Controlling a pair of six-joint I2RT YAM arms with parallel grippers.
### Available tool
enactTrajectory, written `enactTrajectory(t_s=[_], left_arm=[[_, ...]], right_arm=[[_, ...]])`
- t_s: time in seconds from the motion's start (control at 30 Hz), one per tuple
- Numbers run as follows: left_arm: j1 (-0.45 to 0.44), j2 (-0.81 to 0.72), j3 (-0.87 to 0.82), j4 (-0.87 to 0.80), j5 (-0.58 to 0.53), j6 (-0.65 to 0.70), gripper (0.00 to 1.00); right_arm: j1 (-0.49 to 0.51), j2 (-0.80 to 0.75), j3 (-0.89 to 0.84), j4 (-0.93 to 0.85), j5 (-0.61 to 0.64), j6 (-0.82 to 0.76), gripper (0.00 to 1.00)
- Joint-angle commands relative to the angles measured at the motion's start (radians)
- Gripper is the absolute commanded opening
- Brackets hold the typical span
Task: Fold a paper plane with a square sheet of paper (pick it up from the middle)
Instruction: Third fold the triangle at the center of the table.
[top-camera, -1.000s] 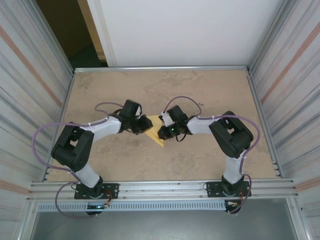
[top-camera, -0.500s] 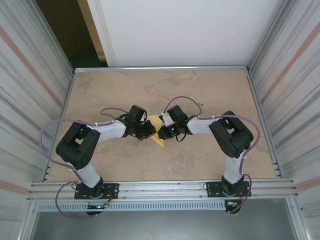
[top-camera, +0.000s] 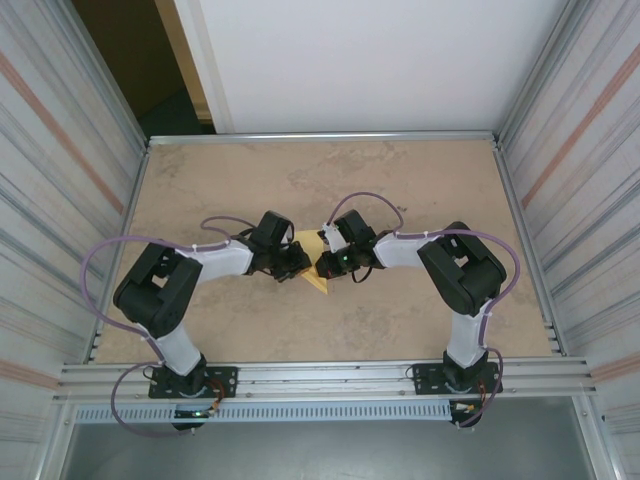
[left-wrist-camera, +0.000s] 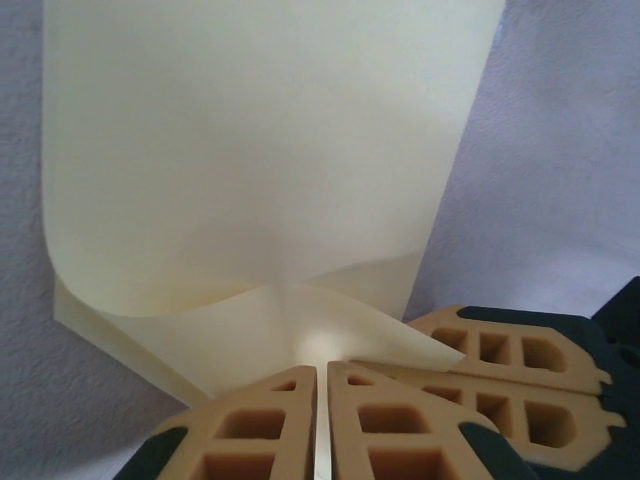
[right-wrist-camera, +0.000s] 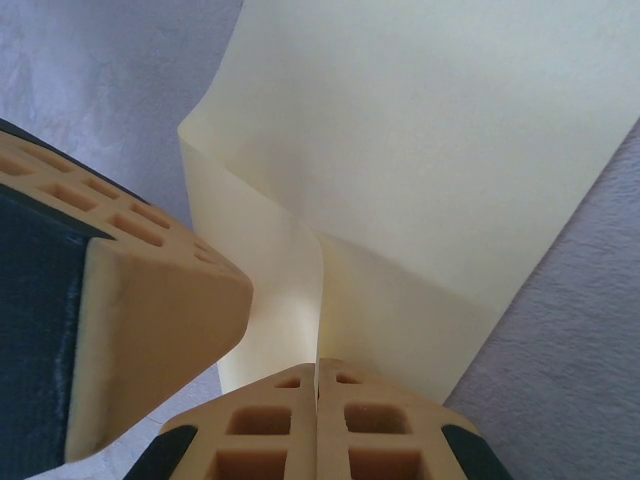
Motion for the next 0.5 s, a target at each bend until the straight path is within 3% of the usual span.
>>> enactTrajectory(t_s=[0.0,0.47], left_arm=[[-0.007,0.018,-0.006,-0.031,-0.020,-0.002,0.11],[-0.006,0.036,-0.003,-0.051,-0.027,0.005,0.11]], right_arm=[[-0.009,0.036,0.016,-0.052,0.023,0.019,0.00],[-0.009,0.041,0.016,-0.055,0.022,0.020,0.00]])
